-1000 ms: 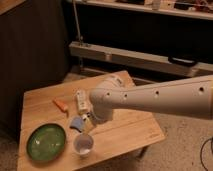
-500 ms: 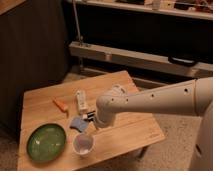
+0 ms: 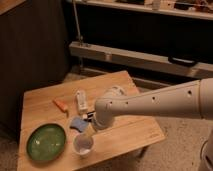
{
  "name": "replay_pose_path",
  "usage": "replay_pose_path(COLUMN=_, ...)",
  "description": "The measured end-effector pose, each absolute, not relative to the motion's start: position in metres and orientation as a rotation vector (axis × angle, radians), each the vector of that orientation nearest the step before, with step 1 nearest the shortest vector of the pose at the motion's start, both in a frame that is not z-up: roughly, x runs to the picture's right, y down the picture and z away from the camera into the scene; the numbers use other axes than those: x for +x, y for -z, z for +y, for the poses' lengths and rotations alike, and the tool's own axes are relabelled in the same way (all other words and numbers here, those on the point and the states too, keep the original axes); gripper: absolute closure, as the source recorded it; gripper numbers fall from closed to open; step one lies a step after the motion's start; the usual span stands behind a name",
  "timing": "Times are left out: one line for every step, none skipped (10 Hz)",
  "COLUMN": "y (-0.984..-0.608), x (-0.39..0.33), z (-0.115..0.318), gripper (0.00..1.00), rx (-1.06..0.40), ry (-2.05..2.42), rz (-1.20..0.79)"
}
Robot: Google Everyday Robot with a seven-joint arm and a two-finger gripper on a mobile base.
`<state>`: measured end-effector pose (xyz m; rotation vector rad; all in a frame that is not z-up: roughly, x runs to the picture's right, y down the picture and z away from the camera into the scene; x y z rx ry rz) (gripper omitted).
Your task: Pick up the ceramic cup
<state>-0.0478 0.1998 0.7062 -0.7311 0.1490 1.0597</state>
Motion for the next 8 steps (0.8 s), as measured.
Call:
replay_pose_path(y=-0.708, x=-0.054, z=0.202, gripper=0.2, rx=-0.735, ry=-1.041, rz=0.156)
replay_pose_path(y=-0.709, x=-0.06, z=0.203, gripper=0.2, rx=-0.738, ry=-1.024, rz=0.157)
replay_pose_path(y=-0.71, x=-0.062, z=0.204, gripper=0.2, rx=-0.74, ry=-1.012, rz=0.161)
replay_pose_path(y=-0.711, x=-0.067, z=0.206, gripper=0.2, rx=-0.745, ry=-0.999, rz=0.163)
replay_pose_path(y=-0.712, x=-0.07, z=0.21, gripper=0.2, rx=-0.752, ry=-0.984, rz=0.17)
replay_pose_path(y=-0.714, x=-0.071, z=0.213, gripper=0.2, rx=-0.758, ry=-0.975, rz=0.18)
replay_pose_path(y=-0.715, x=-0.071, z=0.216, gripper=0.22, rx=-0.765, ry=-0.968, rz=0.193)
replay_pose_path(y=-0.72, x=-0.07, z=0.22, gripper=0.3, rx=-0.787, ry=-0.955, rz=0.229)
